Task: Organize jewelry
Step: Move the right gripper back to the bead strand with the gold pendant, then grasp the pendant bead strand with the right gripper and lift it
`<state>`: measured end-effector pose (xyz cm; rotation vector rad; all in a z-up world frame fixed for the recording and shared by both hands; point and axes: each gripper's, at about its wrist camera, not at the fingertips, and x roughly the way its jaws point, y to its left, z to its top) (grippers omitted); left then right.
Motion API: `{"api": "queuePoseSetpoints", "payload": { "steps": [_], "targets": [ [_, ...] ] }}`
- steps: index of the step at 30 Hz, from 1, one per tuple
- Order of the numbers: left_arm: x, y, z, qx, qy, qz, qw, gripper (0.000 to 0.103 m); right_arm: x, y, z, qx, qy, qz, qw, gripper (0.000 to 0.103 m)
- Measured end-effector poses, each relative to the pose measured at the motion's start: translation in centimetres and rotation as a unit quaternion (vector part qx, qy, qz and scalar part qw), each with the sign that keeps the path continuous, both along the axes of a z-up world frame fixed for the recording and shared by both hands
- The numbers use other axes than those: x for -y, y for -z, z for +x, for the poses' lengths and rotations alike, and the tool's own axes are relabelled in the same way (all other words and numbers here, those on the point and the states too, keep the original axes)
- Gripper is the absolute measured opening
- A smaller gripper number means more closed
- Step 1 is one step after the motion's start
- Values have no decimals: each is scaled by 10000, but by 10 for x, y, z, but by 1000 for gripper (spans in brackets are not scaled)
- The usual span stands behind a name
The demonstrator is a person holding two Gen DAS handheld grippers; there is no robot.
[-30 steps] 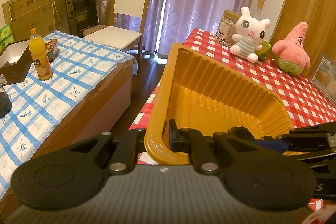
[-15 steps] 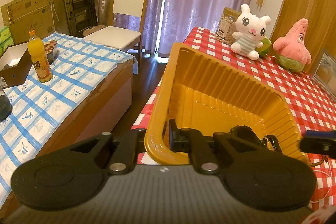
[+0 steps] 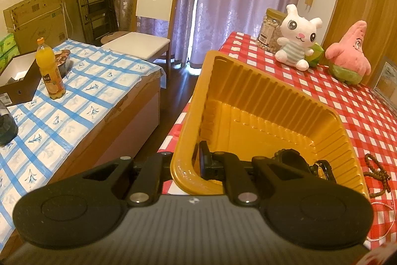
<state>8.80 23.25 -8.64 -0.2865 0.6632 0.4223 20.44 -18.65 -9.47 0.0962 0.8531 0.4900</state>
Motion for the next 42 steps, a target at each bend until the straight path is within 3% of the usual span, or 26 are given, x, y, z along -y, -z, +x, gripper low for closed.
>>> {"api": "queuePoseSetpoints", "payload": {
  "steps": [6,12,21,28,36,42],
  "targets": [
    [5,-1,0,-8,-64,33,10000,9,45,14,17,-108,576,-174,9981,38],
    [6,-1,-1,-7,-110,51,9999,9,63,29,34,-316,730,5,9968,38],
    [10,-3,-1,-17,-214,76,9997,9,61,38,59,-434,738,306,9959,38],
    [11,-2,0,-26,-246,72,9997,10,56,44,71,-455,708,234,9962,37],
    [10,-2,0,-29,-248,71,9997,10,53,51,76,-474,733,192,9960,26],
    [10,-2,0,-25,-249,68,9997,10,52,51,77,-462,737,175,9961,24]
  ]
}}
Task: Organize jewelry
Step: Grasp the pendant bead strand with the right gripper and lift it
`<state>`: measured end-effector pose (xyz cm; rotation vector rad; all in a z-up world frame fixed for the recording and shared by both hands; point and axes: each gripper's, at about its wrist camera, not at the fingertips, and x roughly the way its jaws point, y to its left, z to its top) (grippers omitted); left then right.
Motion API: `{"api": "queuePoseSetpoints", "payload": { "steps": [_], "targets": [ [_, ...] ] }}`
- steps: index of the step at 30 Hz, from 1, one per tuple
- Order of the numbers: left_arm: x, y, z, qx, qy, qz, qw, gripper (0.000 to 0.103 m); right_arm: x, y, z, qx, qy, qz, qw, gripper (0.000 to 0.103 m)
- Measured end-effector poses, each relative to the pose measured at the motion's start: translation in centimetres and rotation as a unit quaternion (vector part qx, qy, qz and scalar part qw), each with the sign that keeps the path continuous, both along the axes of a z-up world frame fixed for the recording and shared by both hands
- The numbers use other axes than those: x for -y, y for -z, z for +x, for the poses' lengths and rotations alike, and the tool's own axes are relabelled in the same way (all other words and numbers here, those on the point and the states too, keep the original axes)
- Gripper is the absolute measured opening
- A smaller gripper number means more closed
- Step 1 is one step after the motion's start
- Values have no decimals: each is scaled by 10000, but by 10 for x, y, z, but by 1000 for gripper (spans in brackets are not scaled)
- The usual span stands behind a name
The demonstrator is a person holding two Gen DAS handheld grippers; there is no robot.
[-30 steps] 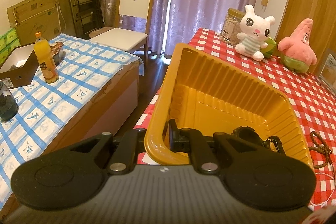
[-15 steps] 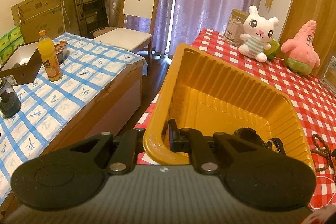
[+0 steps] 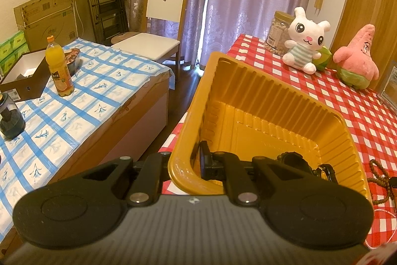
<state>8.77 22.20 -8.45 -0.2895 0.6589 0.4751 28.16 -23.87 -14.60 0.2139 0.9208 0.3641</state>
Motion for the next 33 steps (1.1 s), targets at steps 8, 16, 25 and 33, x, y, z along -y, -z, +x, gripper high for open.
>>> {"api": "queuePoseSetpoints", "payload": {
  "steps": [8,16,25,33],
  "targets": [
    [-1,0,0,1,1,-6,10000,10,-1,1,0,15,-31,-186,9998,10],
    [0,0,0,-4,12,5,10000,10,5,0,-5,70,21,-197,9998,7],
    [0,0,0,0,11,5,10000,9,18,-14,-12,223,198,-90,9995,7],
    [3,-2,4,-2,30,5,10000,9,33,-43,-20,525,333,0,9981,7]
  ]
}}
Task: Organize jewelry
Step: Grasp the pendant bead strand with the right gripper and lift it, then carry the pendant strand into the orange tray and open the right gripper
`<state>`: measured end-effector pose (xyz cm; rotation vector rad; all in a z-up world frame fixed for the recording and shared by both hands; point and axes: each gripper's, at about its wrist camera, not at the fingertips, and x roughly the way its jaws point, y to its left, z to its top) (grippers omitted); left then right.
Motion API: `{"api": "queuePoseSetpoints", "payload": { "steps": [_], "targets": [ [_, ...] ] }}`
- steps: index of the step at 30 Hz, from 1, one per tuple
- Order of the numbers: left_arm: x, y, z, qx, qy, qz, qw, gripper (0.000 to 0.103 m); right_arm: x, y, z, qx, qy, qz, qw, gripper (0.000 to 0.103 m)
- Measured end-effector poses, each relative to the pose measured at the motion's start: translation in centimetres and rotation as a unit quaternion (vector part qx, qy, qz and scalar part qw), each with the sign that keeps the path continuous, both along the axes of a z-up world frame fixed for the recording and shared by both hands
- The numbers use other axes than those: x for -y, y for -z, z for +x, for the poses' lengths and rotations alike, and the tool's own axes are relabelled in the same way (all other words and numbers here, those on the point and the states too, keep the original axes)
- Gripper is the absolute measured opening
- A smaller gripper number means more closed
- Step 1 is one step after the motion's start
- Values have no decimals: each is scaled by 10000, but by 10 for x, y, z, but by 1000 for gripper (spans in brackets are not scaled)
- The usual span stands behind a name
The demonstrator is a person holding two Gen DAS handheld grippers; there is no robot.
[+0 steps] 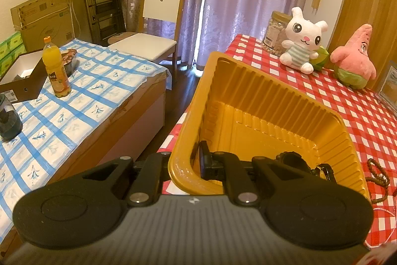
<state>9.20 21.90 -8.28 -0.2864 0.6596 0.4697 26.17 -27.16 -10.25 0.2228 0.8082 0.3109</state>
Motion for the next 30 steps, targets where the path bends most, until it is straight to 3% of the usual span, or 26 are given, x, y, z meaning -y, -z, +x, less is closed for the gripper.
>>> {"api": "queuePoseSetpoints", "payload": {
  "steps": [12,20,30],
  "targets": [
    [4,-1,9,32,77,-9,10000,9,-4,-46,-10,492,-76,246,9985,7],
    [0,-1,8,64,138,-50,9999,9,-19,-68,-13,593,-257,440,9969,7],
    [-4,1,5,58,190,-104,9997,9,-82,-73,-19,459,-1085,800,9898,7]
  ]
}}
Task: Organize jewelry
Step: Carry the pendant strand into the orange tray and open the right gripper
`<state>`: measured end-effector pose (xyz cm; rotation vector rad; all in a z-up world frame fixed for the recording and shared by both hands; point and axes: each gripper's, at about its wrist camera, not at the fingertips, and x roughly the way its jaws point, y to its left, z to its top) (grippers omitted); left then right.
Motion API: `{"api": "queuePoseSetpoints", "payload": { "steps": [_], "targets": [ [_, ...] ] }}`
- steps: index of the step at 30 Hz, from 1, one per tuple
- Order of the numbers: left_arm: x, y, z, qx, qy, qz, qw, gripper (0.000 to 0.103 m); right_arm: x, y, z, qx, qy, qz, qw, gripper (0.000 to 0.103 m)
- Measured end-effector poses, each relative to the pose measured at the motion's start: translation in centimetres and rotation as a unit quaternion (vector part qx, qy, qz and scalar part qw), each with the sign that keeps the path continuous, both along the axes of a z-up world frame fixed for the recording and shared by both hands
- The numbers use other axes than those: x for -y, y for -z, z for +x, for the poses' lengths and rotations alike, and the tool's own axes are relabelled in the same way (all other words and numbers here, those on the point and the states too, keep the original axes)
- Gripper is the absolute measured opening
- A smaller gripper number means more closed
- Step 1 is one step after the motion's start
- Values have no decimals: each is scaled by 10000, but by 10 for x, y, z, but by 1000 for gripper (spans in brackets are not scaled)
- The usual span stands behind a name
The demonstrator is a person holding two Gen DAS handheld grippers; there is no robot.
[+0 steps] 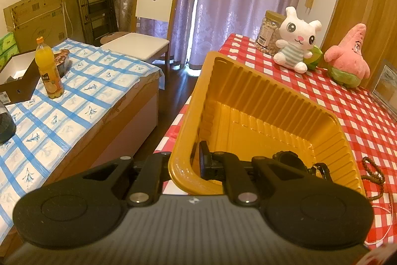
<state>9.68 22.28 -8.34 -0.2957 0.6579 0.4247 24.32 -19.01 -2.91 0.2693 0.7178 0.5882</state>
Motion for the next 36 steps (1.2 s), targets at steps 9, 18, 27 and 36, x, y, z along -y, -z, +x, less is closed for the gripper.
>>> {"api": "queuePoseSetpoints", "payload": {
  "steps": [9,18,27,36],
  "targets": [
    [-2,0,1,7,44,-45,10000,9,-102,3,-4,-87,-1222,311,9920,7],
    [-5,-2,2,43,135,-94,9999,9,-187,22,-11,-256,-2187,363,9748,7],
    [-8,-1,0,10,170,-155,9997,9,-228,48,-14,-420,-2492,46,9675,7],
    [-9,0,2,-45,160,-171,9997,9,-243,59,-13,-437,-2524,-324,9661,10]
  ]
}}
